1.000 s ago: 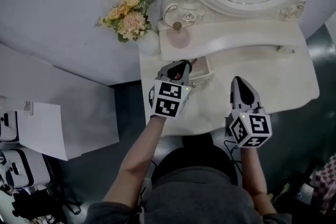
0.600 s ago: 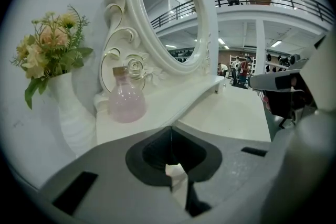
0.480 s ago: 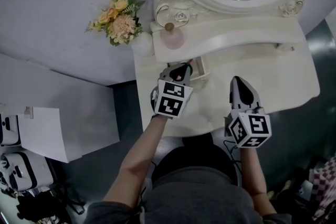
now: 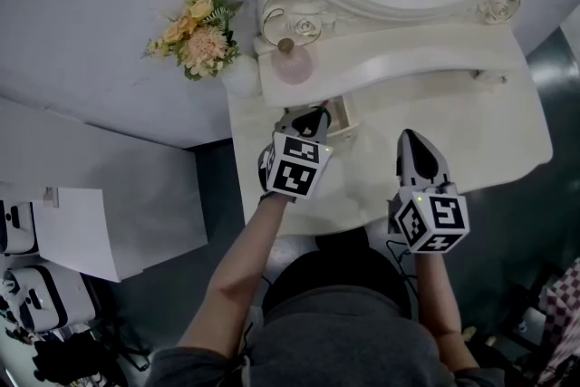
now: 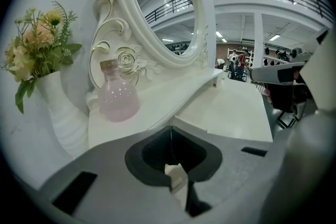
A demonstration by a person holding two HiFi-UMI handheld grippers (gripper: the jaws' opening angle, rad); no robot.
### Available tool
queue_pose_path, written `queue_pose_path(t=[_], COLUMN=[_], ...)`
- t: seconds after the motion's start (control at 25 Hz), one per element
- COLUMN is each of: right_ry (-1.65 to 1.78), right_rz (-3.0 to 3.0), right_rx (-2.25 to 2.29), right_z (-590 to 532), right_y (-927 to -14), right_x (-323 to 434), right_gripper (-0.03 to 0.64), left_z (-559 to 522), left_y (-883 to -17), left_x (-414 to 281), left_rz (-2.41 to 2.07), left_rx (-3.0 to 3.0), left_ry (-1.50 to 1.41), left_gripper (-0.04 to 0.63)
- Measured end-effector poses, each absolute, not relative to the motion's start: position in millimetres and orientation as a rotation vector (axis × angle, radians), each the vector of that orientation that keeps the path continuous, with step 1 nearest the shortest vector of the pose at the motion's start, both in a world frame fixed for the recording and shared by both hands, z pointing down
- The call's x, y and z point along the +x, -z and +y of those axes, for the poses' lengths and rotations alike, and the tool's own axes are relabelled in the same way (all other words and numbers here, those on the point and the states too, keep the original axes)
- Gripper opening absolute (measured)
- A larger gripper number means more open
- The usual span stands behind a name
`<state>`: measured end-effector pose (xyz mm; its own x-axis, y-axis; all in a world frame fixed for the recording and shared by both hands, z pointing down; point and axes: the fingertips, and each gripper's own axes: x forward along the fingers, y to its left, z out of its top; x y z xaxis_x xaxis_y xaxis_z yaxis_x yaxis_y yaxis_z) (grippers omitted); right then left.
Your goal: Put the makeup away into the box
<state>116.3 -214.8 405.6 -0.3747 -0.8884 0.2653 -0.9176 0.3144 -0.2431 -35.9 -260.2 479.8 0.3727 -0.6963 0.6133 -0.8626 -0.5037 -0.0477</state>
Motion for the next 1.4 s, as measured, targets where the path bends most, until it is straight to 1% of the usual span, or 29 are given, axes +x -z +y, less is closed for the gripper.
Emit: queue_pose_path(t=[0.6, 0.8, 1.12, 1.4], right_ry=[-0.559, -0.557, -0.542, -0.523], right_rz=[-2.480, -2.481, -2.496, -2.523], right_rx=[1.703, 1.705, 1.687, 1.657], right_z=[-218.3, -218.9, -218.8, -217.5], right_y=[-407.4, -407.1, -404.0, -399.4], right_x=[116.9, 118.3, 117.8, 111.7], right_gripper=[0.005, 0.005, 0.005, 0.005], left_z=[-259.7, -257.6, -256.3, -249.4], left_y=[-487.0, -488.4, -464.9, -442.3], left_x=[-28.7, -26.9, -27.1, -41.2], left_rz=[-1.317, -1.292, -1.349, -1.450], left_rx=[2.365, 2.360, 2.383, 2.371], left_ry=[-0.902, -0.913, -0.802, -0.711], left_gripper=[0.011, 0.032, 0.034, 0.034])
